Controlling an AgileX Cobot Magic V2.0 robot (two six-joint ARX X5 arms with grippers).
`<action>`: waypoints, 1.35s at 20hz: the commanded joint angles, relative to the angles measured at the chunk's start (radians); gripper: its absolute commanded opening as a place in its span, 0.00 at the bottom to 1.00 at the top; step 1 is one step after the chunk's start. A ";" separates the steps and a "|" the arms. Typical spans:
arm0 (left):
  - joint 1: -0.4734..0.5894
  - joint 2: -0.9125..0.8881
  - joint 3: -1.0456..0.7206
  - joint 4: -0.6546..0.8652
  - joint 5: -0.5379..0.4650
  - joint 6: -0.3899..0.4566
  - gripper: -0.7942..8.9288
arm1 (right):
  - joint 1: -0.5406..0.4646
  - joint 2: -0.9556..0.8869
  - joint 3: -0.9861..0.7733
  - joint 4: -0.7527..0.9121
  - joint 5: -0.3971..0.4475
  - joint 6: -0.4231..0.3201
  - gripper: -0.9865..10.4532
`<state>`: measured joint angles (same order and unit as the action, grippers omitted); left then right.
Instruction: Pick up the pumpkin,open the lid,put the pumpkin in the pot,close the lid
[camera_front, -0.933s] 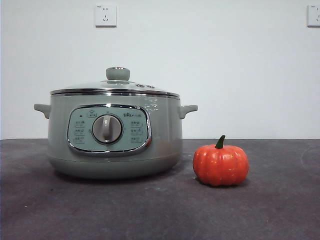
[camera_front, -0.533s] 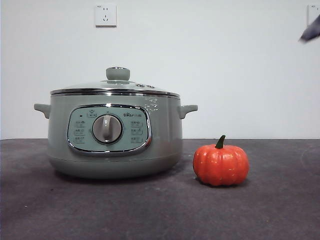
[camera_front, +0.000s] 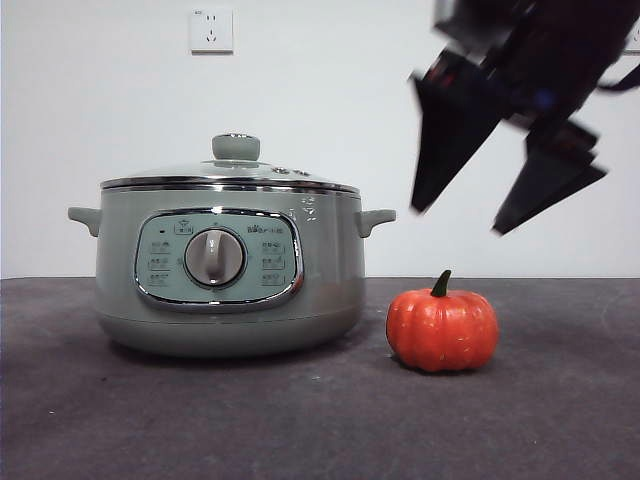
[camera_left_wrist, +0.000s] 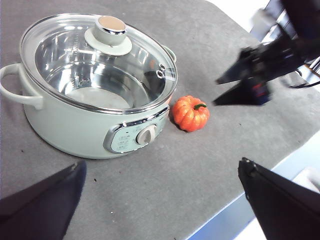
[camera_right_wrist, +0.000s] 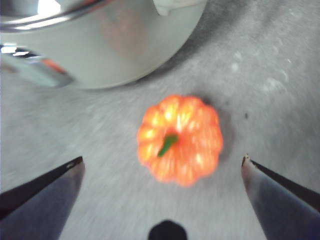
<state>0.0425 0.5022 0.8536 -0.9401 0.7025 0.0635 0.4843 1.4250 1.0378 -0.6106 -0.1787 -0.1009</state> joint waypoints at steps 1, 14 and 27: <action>-0.004 0.000 0.004 0.003 0.006 0.008 0.91 | 0.030 0.061 0.002 0.061 0.038 -0.002 0.66; -0.004 0.000 0.004 0.002 0.005 0.008 0.91 | 0.061 0.266 0.002 0.153 0.111 -0.001 0.46; -0.010 0.048 0.004 0.086 -0.050 -0.018 0.91 | 0.060 0.141 0.002 0.071 0.112 0.018 0.07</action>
<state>0.0345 0.5468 0.8543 -0.8608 0.6521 0.0578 0.5430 1.5822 1.0431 -0.5426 -0.0700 -0.0937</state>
